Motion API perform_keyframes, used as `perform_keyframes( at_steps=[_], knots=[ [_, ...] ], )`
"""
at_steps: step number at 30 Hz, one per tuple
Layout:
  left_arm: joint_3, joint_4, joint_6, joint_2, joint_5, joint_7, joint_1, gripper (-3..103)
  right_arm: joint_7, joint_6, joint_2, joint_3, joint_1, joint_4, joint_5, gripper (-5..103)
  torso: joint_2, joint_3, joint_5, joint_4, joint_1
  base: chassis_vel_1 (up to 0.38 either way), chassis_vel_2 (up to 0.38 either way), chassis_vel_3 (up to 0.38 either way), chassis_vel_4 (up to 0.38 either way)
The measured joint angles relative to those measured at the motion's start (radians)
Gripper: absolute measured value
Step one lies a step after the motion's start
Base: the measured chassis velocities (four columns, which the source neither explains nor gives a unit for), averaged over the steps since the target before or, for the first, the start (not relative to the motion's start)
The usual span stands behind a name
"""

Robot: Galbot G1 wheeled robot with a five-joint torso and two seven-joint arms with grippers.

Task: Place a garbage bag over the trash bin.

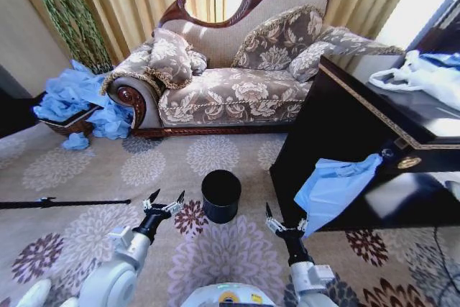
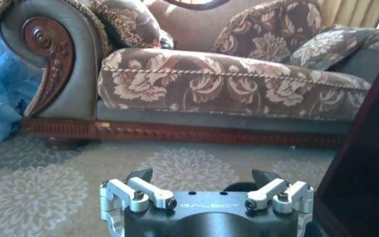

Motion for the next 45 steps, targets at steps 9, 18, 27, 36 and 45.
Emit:
perform_keyframes(
  at_steps=[9,18,27,36,45],
  knots=[
    [0.015,-0.020,0.015,-0.001,0.027,-0.015,-0.012,100,0.003,0.007,-0.033,0.023,0.008,-0.002,0.049,100,0.000,0.000,0.0001,0.0000,0.000,0.000,0.000,0.000,0.000],
    [0.012,-0.050,0.027,-0.009,-0.002,-0.024,0.001,100,0.006,0.009,-0.046,0.012,0.010,0.006,0.067,100,0.000,0.000,0.0002,0.0000,0.000,0.000,0.000,0.000,0.000],
    [0.011,-0.055,0.030,-0.013,0.011,-0.038,0.009,100,0.000,0.028,-0.029,0.009,-0.006,0.005,0.057,100,0.000,0.000,0.0001,0.0000,0.000,0.000,0.000,0.000,0.000],
    [0.020,-0.065,0.046,-0.008,-0.048,-0.049,0.001,100,-0.003,0.041,-0.027,-0.011,-0.016,0.005,0.034,100,0.000,0.000,0.0001,0.0000,0.000,0.000,0.000,0.000,0.000],
    [0.016,-0.076,0.048,-0.012,-0.084,-0.051,0.016,100,-0.003,0.053,-0.023,-0.018,-0.036,0.012,0.027,100,0.000,0.000,0.0001,0.0000,0.000,0.000,0.000,0.000,0.000]
  ],
)
